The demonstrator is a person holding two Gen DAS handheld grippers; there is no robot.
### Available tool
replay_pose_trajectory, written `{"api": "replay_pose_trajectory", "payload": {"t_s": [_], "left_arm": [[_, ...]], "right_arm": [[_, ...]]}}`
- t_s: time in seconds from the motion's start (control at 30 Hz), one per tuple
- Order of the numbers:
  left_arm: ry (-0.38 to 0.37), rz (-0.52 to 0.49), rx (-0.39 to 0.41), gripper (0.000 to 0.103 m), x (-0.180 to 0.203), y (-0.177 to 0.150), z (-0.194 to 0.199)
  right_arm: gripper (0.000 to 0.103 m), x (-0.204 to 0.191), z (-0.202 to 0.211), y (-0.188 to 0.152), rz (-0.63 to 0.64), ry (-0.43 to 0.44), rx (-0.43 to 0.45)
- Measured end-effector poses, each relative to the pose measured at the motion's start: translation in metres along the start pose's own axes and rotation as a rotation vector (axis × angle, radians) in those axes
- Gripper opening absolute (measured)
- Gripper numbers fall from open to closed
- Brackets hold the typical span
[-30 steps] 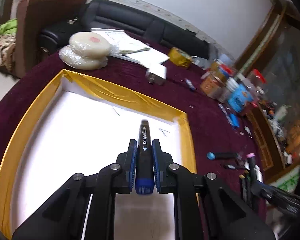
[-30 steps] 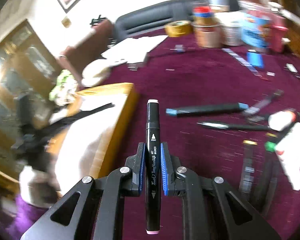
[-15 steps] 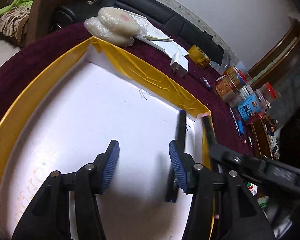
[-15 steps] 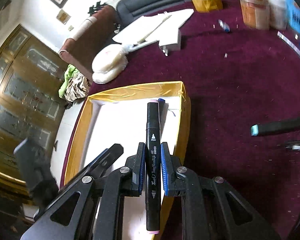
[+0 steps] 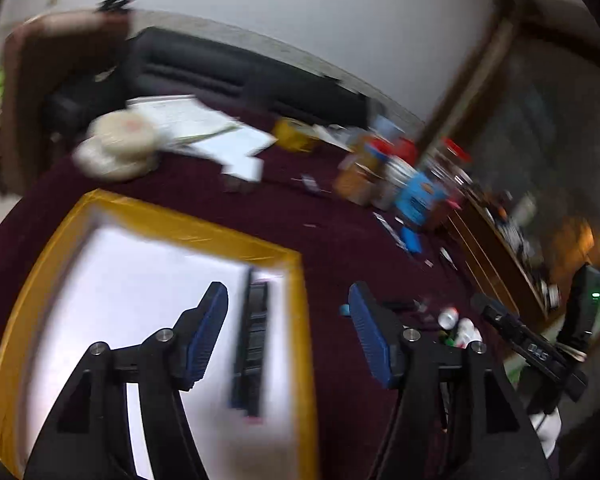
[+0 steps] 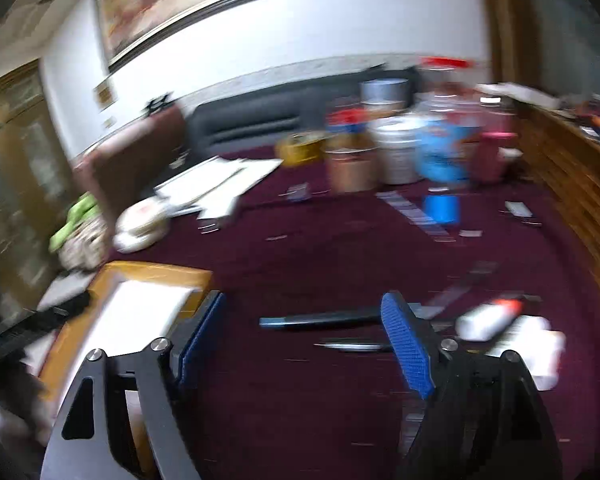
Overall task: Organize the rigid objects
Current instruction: 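Place the markers upright in the white tray and open both grippers, then grasp a black marker with the left gripper while the right gripper grasps another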
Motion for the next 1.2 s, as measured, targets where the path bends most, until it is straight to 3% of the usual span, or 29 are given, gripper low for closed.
{"api": "replay_pose_trajectory", "payload": {"t_s": [0.07,0.23,0.43,0.53,0.67,0.77,0.83,0.87,0.97,1.07,1.2], "left_arm": [[-0.015,-0.05,-0.055,0.062,0.023,-0.003,-0.02],[0.03,-0.268,-0.183,0.062,0.077,-0.019,-0.091],[0.071,-0.541,-0.194,0.061,0.119,-0.023,-0.147],[0.061,-0.638,-0.214,0.062,0.133,-0.028,-0.169],[0.051,-0.674,-0.266,0.062,0.138,-0.042,-0.19],[0.051,-0.716,-0.257,0.064,0.146,-0.048,-0.194],[0.015,-0.705,-0.29,0.044,0.151,-0.053,-0.193],[0.007,-0.702,-0.332,0.025,0.151,-0.059,-0.195],[0.037,-0.766,-0.334,0.02,0.152,-0.068,-0.187],[0.028,-0.747,-0.349,0.019,0.15,-0.071,-0.177],[-0.004,-0.779,-0.299,0.019,0.158,-0.068,-0.168]], "right_arm": [[0.075,0.057,0.011,-0.006,-0.069,-0.058,0.01],[0.074,0.154,0.023,-0.03,-0.294,-0.058,0.047],[0.073,0.225,0.01,-0.064,-0.495,-0.067,0.04],[0.073,0.234,0.014,-0.064,-0.536,-0.024,0.045],[0.073,0.228,0.013,-0.065,-0.505,-0.016,0.027],[0.073,0.227,0.011,-0.069,-0.497,-0.01,0.015],[0.073,0.226,0.007,-0.07,-0.504,-0.004,0.009],[0.073,0.226,0.006,-0.071,-0.508,0.0,0.005],[0.073,0.226,0.003,-0.072,-0.51,-0.003,-0.008],[0.073,0.226,0.002,-0.074,-0.511,-0.006,-0.017],[0.073,0.226,0.0,-0.075,-0.513,-0.008,-0.026]]}}
Point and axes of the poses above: each gripper's, at about its wrist camera, not at the fingertips, and z roughly against the way its jaws point, x to its right, y to its top, the point moved 10 cm from there along -z, roughly the way its jaws point, and after that the axes turned 2 degrees about -z, right-handed, at the moved point
